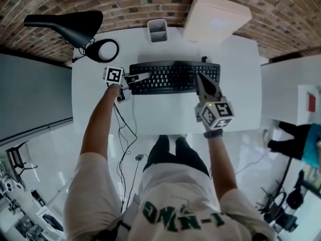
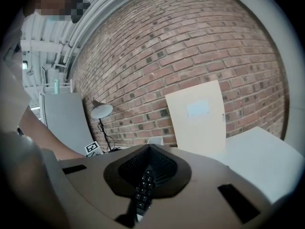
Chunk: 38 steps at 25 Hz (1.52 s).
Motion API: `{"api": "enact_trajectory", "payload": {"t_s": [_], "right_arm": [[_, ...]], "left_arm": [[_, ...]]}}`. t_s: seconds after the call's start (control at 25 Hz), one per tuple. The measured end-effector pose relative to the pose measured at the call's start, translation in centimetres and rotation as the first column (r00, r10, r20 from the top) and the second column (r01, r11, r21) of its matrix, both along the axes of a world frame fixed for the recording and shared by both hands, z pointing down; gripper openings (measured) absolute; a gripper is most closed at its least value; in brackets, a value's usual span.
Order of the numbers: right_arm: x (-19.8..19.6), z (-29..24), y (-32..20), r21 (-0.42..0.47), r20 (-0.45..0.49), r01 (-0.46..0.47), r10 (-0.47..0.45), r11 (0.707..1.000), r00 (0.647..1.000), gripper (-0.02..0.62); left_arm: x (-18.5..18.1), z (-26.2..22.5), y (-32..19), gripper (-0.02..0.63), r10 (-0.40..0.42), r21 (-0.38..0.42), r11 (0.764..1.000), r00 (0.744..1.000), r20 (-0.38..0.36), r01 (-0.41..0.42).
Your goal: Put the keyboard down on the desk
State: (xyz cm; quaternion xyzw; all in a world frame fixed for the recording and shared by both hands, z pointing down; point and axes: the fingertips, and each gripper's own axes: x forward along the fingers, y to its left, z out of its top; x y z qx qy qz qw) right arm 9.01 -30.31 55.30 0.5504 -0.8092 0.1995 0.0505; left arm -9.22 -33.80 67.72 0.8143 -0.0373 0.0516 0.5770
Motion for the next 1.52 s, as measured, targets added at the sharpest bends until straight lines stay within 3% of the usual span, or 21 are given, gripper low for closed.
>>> {"api": "enact_trajectory", "payload": {"t_s": [0.08, 0.2, 0.48, 0.8, 1.16, 1.52], "right_arm": [[-0.2, 0.3, -0.2, -0.012, 0.0, 0.001, -0.001, 1.0, 1.0, 0.002], [-0.4, 0.9, -0.4, -0.026, -0.007, 0.007, -0.007, 1.0, 1.0, 0.002], [-1.1, 2.6, -0.9, -0.062, 0.009, 0.007, -0.006, 0.998, 1.0, 0.002], [-2.5, 3.2, -1.2, -0.066, 0.012, 0.036, -0.036, 0.997, 0.999, 0.002], [-3.0, 3.8, -0.9, -0.082, 0.02, 0.04, -0.038, 0.996, 0.999, 0.002], [-4.2, 3.5, -0.8, -0.075, 0.022, 0.06, -0.058, 0.995, 0.998, 0.002]], "left_arm": [[-0.4, 0.9, -0.3, 0.071, 0.005, -0.031, 1.0, 0.999, 0.04, -0.004], [-0.3, 1.2, 0.1, 0.069, 0.036, -0.101, 0.994, 0.999, -0.007, -0.037], [0.2, 1.9, -0.6, 0.072, 0.059, -0.093, 0.994, 0.998, -0.01, -0.059], [-1.6, 5.6, -1.4, 0.148, 0.029, -0.083, 0.996, 0.984, 0.176, -0.014], [-2.9, 7.9, -1.9, 0.225, -0.008, -0.057, 0.998, 0.938, 0.346, 0.029], [-3.5, 8.0, -2.6, 0.285, -0.087, 0.046, 0.996, 0.873, 0.48, 0.074]]}}
